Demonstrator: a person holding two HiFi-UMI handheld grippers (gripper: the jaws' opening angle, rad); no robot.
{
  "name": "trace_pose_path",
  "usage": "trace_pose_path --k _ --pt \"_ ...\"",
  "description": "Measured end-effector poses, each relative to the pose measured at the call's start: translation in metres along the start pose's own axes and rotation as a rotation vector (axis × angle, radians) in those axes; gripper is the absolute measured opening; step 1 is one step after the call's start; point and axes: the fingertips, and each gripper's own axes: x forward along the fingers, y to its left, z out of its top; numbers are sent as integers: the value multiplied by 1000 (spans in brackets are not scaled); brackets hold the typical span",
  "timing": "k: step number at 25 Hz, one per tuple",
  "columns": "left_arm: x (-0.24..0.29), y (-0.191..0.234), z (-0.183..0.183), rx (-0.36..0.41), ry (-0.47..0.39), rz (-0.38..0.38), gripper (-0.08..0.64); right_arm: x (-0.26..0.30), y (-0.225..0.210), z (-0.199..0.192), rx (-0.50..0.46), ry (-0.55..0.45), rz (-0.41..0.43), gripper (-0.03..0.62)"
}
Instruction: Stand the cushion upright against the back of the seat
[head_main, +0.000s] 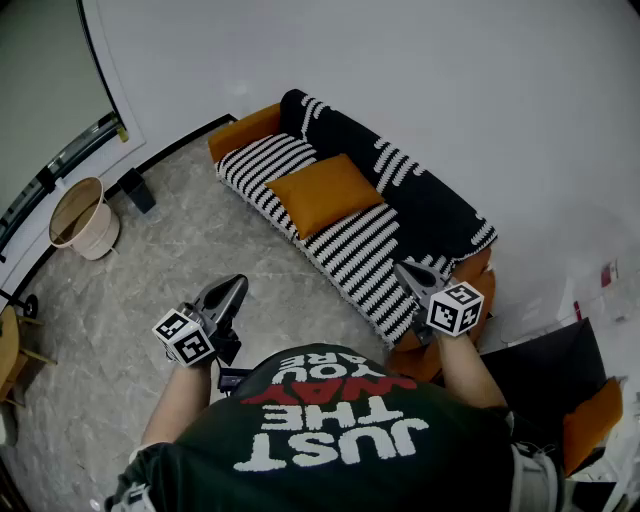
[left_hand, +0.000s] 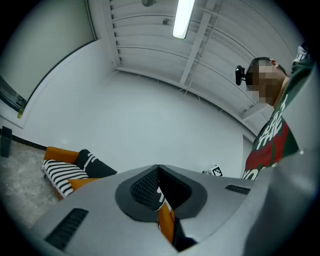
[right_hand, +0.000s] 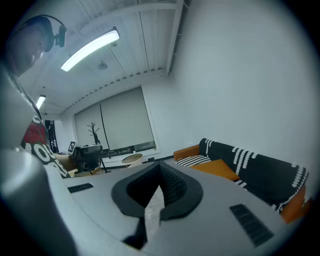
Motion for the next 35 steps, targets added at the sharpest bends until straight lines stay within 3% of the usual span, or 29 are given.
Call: trace_pose_path --k 23,35 --pt "33 -26 -5 10 6 6 11 -18 -28 4 -6 1 40 21" --pt "77 -45 -5 33 1 -15 11 -31 -57 30 -33 -55 62 21"
